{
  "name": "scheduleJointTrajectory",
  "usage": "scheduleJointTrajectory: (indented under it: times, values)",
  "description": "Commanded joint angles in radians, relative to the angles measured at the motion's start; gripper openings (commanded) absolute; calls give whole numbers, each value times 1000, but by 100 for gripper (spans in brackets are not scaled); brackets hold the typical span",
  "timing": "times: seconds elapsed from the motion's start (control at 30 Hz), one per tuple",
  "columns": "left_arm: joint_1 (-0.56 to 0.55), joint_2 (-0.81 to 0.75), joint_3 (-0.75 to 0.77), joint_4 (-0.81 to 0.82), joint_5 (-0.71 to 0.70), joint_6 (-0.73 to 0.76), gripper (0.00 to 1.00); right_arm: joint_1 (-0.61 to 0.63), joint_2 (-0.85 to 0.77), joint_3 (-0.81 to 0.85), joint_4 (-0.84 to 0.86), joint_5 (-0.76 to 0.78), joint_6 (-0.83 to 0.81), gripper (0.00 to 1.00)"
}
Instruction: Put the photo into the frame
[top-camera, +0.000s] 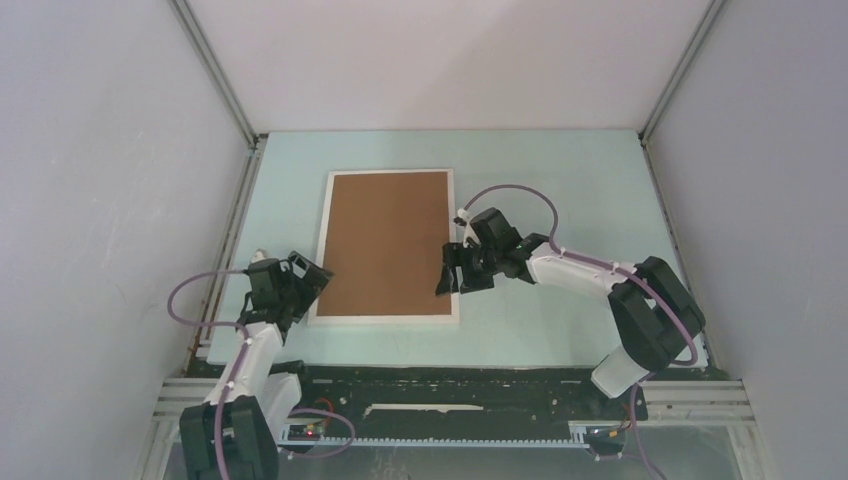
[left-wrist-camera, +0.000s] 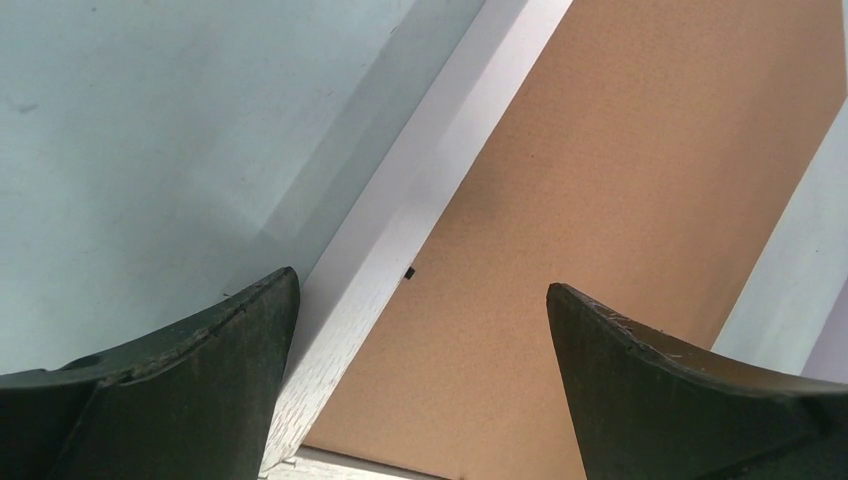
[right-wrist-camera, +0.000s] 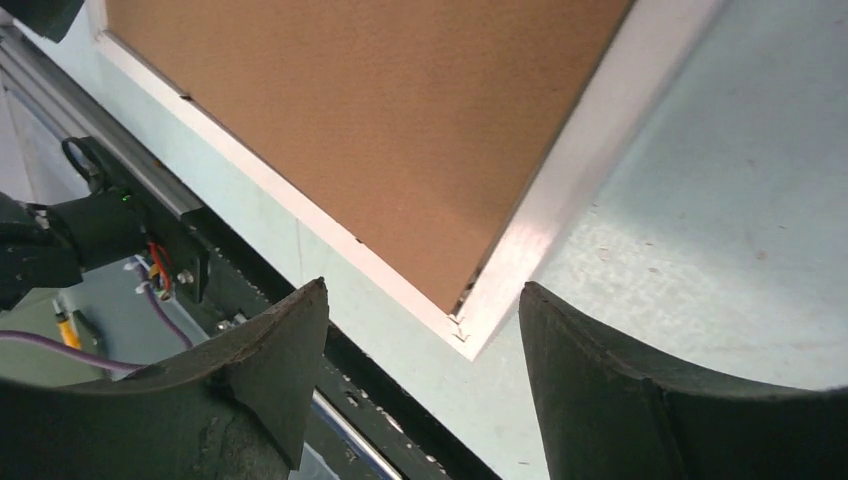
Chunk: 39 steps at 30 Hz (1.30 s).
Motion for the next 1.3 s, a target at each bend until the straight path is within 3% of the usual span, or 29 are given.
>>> scheduleJointTrajectory:
  times: [0.0,0.33,0.57,0.67,0.83,1.13,1.27]
  values:
    - [-6,-26,18,-87,-16,6,100,-13,-23,29,-66,57,-66,78]
    - [-4,29,28,-59,26,19,100,13,106,28,121,-64,19,69]
    - [-5,29,21,-56,39,31,100,24,87,26,98,-53,33,67]
    - [-28,4,63,-118,-13,71,100,-3,46,5,89,-62,51,70]
    - [-41,-79,87,-164,-108,67,100,-118,8,-94,216,-201,161,71]
    - [-43,65,85,-75,-51,50,100,-114,46,-65,284,-233,165,51]
    - [-48,60,76,-67,-47,45,100,-116,93,-61,312,-235,172,49]
